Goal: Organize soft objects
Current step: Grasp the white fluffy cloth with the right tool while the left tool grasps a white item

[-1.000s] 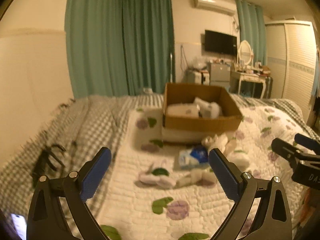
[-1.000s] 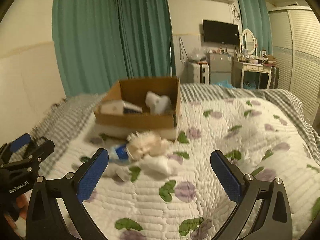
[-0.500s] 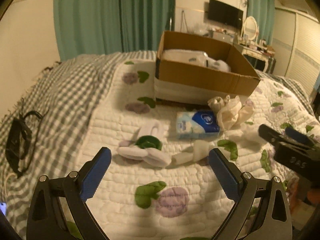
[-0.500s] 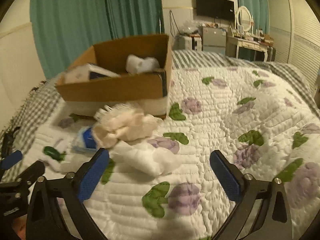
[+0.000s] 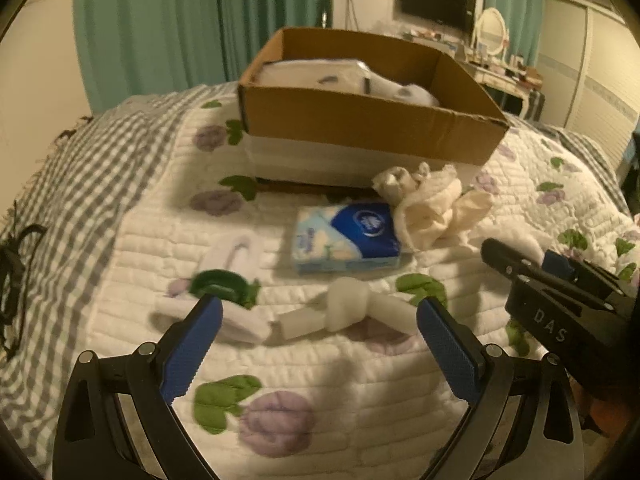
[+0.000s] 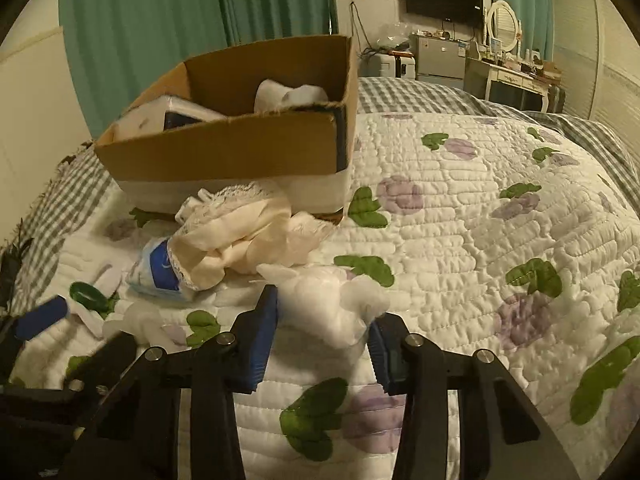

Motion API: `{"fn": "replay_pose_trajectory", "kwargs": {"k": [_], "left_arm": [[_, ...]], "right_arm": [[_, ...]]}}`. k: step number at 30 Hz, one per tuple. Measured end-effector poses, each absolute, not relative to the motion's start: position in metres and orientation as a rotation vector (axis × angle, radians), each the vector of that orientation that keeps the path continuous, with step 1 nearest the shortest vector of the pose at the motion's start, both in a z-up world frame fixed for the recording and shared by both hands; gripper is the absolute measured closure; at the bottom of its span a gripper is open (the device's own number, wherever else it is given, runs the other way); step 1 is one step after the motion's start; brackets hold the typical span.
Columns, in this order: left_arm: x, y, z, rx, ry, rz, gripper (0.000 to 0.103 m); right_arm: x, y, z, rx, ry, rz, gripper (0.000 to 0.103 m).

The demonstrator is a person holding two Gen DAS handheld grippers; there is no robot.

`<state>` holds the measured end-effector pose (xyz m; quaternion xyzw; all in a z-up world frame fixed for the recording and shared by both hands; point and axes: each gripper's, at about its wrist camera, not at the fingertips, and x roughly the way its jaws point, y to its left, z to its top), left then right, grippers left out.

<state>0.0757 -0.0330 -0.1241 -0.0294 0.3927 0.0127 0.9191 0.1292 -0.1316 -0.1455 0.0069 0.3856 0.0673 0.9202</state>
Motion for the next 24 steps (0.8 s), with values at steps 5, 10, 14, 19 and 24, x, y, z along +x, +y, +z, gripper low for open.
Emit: {"fn": "replay_pose_trajectory", "kwargs": {"k": [5, 10, 14, 19, 24], "left_arm": [[0.089, -0.043, -0.134, -0.063, 0.83, 0.003, 0.006], [0.1, -0.047, -0.145, -0.075, 0.877, -0.014, 0.025], [0.101, -0.042, -0.15, -0.098, 0.896, -0.02, 0.044], [0.096, -0.037, -0.149, -0.09, 0.909, -0.016, 0.068], [0.085, -0.031, -0.143, -0.098, 0.898, -0.027, 0.079]], "right_arm": [[0.131, -0.139, -0.141, 0.054, 0.79, 0.142, 0.062], [0.13, -0.139, -0.142, 0.088, 0.802, 0.17, 0.062], [0.129, -0.138, -0.141, 0.085, 0.801, 0.171, 0.062], [0.126, -0.135, -0.139, 0.079, 0.799, 0.177, 0.062], [0.121, -0.132, -0.135, 0.067, 0.791, 0.189, 0.062]]}}
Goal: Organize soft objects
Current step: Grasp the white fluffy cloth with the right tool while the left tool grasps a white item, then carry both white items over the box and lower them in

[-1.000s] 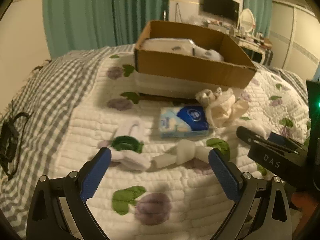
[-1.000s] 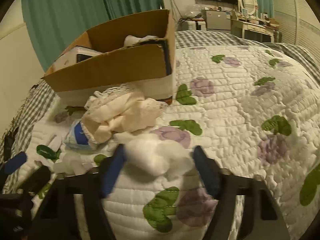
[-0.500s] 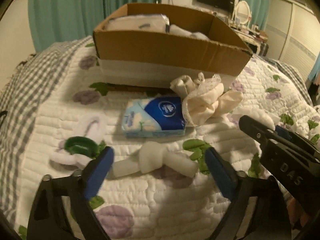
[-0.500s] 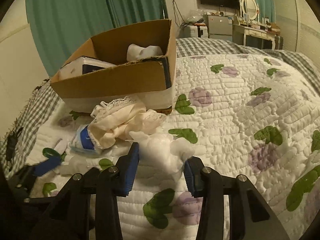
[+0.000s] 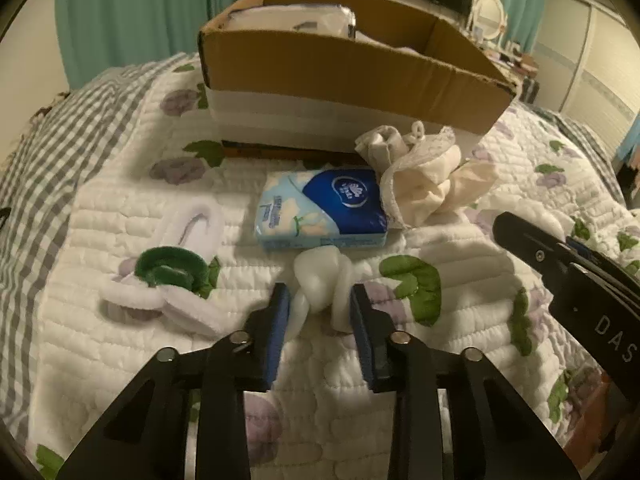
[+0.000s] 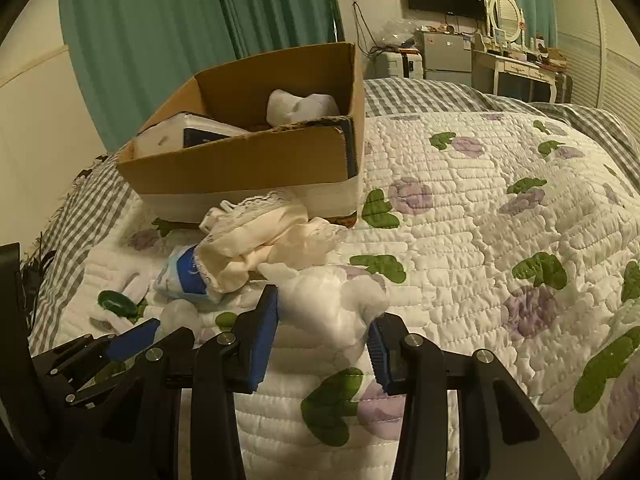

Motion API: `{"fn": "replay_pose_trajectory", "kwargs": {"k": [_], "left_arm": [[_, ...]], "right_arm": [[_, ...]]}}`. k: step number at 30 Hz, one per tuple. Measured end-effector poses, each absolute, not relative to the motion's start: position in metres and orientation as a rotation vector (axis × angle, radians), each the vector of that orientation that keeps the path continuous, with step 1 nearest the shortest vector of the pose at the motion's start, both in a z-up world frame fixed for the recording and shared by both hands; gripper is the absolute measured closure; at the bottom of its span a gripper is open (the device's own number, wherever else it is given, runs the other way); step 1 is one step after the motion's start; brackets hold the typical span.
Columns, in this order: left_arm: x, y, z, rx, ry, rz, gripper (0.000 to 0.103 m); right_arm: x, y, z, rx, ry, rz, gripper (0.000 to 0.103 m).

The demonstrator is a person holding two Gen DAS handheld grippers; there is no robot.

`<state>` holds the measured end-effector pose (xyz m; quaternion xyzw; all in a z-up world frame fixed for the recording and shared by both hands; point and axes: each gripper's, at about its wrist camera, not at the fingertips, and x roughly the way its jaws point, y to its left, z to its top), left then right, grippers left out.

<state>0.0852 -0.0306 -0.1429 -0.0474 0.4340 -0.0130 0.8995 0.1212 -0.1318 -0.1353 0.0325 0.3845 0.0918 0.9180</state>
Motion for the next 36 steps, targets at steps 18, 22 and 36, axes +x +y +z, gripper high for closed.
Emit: {"fn": "replay_pose_trajectory", "kwargs": {"k": [18, 22, 36], "left_arm": [[0.024, -0.03, -0.081, -0.075, 0.759, -0.07, 0.086], [0.008, -0.036, -0.058, -0.055, 0.71, -0.079, 0.086], [0.009, -0.047, 0.026, -0.005, 0.533, -0.098, 0.086]], "right_arm": [[0.064, -0.13, -0.079, 0.051, 0.692, 0.217, 0.062], [0.046, -0.134, -0.061, 0.056, 0.659, 0.224, 0.062], [0.037, -0.14, 0.022, 0.036, 0.53, 0.264, 0.062]]}}
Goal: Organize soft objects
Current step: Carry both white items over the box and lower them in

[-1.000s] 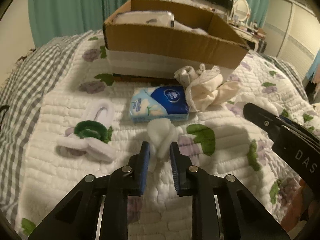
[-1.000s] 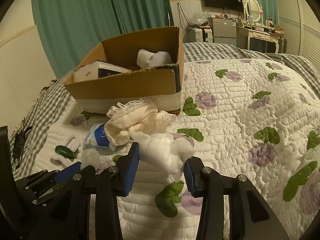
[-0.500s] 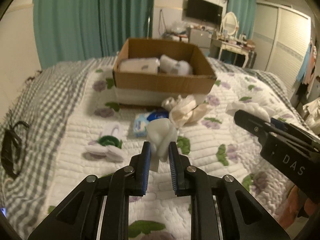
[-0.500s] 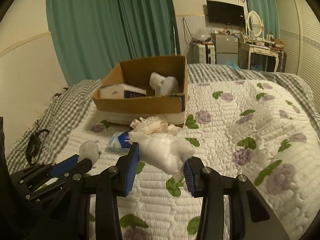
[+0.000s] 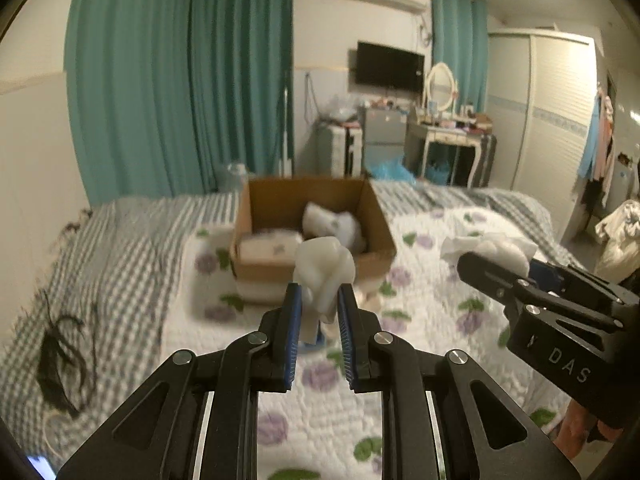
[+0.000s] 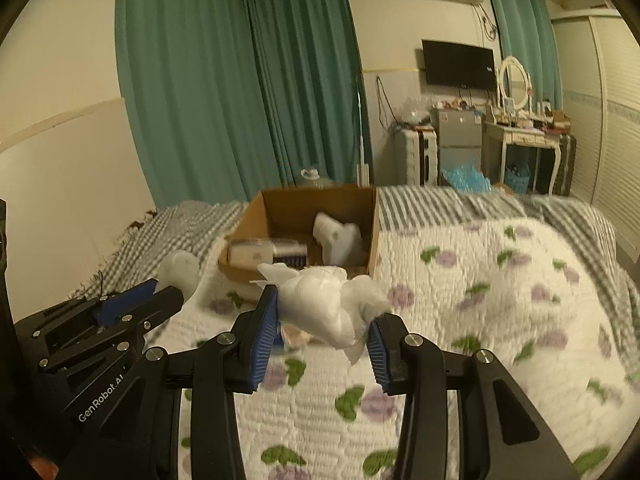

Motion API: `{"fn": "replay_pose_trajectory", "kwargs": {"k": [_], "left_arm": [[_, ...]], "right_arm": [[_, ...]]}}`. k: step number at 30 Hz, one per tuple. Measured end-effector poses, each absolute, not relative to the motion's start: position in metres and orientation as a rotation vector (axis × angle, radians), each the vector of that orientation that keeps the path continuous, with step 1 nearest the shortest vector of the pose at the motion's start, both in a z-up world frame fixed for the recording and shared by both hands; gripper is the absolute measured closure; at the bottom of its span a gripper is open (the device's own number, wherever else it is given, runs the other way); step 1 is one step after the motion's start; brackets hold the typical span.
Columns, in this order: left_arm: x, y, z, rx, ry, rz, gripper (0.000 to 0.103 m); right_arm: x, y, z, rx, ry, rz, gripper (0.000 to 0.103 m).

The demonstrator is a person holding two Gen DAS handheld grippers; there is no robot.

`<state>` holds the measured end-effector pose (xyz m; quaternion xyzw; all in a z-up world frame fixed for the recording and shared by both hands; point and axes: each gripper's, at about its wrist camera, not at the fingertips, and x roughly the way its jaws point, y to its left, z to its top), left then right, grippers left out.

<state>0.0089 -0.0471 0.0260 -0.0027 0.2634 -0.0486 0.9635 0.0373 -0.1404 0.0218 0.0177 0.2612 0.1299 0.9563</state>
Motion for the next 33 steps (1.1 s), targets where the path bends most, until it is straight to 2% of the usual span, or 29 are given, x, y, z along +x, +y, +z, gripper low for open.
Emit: {"fn": "replay_pose_trajectory", "kwargs": {"k": [10, 14, 20, 30, 33], "left_arm": [[0.078, -0.04, 0.085, 0.025, 0.424, -0.074, 0.085], [0.119, -0.039, 0.092, 0.018, 0.41, -0.085, 0.085], [0.186, -0.042, 0.068, 0.088, 0.453, -0.096, 0.085], [0.253, -0.025, -0.015, 0.088, 0.597, -0.067, 0.085], [0.262, -0.024, -0.032, 0.104, 0.636, -0.057, 0.08]], "right_arm": [[0.107, -0.124, 0.102, -0.031, 0.434, 0.312, 0.062], [0.152, -0.114, 0.11, -0.039, 0.435, 0.304, 0.062], [0.229, -0.107, 0.084, 0.021, 0.517, 0.333, 0.062], [0.327, -0.104, -0.028, 0.023, 0.704, 0.325, 0.062], [0.341, -0.105, -0.053, 0.032, 0.733, 0.325, 0.062]]}}
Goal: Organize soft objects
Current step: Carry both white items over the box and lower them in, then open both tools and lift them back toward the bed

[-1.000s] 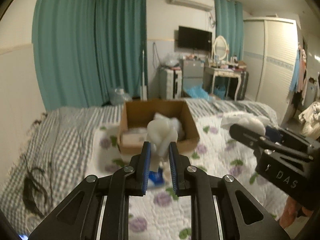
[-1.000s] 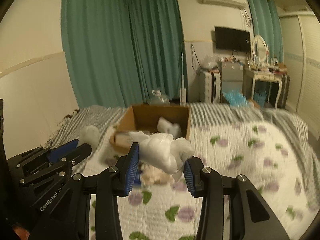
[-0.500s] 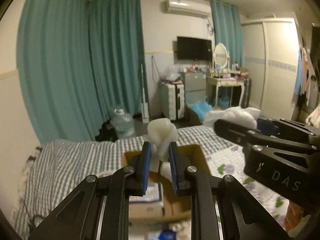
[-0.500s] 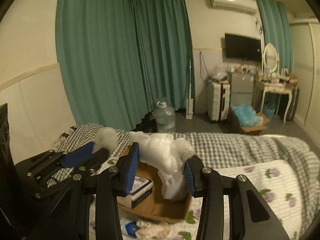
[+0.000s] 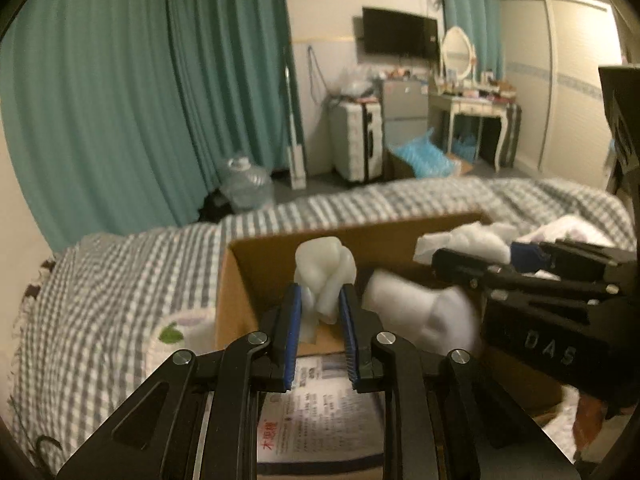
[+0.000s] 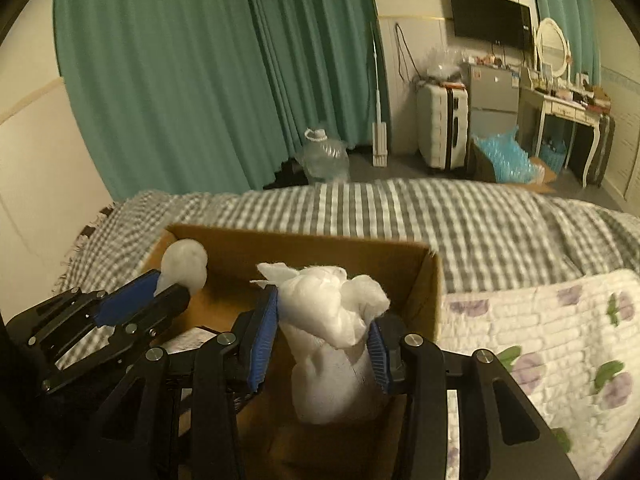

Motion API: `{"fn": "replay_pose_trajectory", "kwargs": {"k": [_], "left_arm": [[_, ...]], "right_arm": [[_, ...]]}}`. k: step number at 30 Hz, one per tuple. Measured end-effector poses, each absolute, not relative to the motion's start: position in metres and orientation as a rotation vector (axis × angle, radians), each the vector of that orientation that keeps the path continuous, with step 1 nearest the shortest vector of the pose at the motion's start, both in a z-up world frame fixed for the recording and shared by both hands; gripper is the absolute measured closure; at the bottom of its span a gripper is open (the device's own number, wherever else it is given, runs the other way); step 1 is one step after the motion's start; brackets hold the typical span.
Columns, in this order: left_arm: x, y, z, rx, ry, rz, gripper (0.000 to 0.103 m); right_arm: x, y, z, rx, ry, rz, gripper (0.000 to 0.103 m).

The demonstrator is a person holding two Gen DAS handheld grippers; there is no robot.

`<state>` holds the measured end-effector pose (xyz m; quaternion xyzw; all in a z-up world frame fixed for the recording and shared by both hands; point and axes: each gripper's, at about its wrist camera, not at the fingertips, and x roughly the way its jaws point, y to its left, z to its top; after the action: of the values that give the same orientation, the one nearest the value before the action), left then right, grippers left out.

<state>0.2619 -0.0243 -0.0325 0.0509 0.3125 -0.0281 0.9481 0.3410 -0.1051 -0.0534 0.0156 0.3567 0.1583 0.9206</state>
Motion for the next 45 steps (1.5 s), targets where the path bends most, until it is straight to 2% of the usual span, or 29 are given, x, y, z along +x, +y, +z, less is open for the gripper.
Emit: {"fn": "replay_pose_trajectory", "kwargs": {"k": [3, 4, 5, 6, 9, 11, 15, 21, 22, 23, 24, 31, 39, 45], "left_arm": [[0.267, -0.024, -0.044, 0.122, 0.655, -0.039, 0.077], [0.269, -0.023, -0.046, 0.122, 0.66, -0.034, 0.072], [0.269, -0.023, -0.047, 0.119, 0.666, -0.032, 0.066], [0.269, -0.023, -0.047, 0.115, 0.67, -0.031, 0.065], [0.264, -0.024, -0.04, 0.12, 0.65, -0.016, 0.056], [0.257, -0.024, -0.031, 0.122, 0.63, -0.003, 0.03], [0.241, -0.018, -0.003, 0.101, 0.578, 0.018, 0.029], [0.191, -0.004, 0.071, 0.066, 0.46, 0.05, 0.028], [0.174, -0.002, 0.092, 0.058, 0.419, 0.061, 0.022], [0.16, 0.002, 0.107, 0.052, 0.382, 0.079, 0.012], [0.152, 0.003, 0.118, 0.047, 0.357, 0.086, 0.01], [0.058, 0.018, 0.197, 0.037, 0.187, 0.118, 0.006], [-0.012, 0.024, 0.222, 0.01, 0.098, 0.07, 0.004], [-0.043, 0.028, 0.189, 0.016, 0.09, 0.02, 0.004]], "right_arm": [[0.342, -0.104, -0.063, 0.039, 0.713, 0.328, 0.059], [0.342, -0.105, -0.063, 0.052, 0.705, 0.327, 0.056], [0.342, -0.107, -0.063, 0.062, 0.702, 0.324, 0.046], [0.34, -0.107, -0.061, 0.073, 0.696, 0.322, 0.036], [0.335, -0.109, -0.052, 0.085, 0.674, 0.315, 0.028], [0.329, -0.109, -0.04, 0.084, 0.66, 0.309, 0.026], [0.308, -0.115, -0.006, 0.087, 0.613, 0.27, 0.017], [0.251, -0.125, 0.079, 0.068, 0.501, 0.233, 0.008], [0.238, -0.125, 0.096, 0.065, 0.475, 0.228, 0.007], [0.224, -0.126, 0.11, 0.059, 0.451, 0.23, 0.005], [0.209, -0.127, 0.125, 0.053, 0.426, 0.235, 0.003], [0.109, -0.126, 0.209, 0.026, 0.295, 0.251, 0.001], [0.026, -0.123, 0.241, -0.009, 0.265, 0.249, 0.001], [-0.013, -0.129, 0.208, 0.007, 0.282, 0.269, 0.001]]}}
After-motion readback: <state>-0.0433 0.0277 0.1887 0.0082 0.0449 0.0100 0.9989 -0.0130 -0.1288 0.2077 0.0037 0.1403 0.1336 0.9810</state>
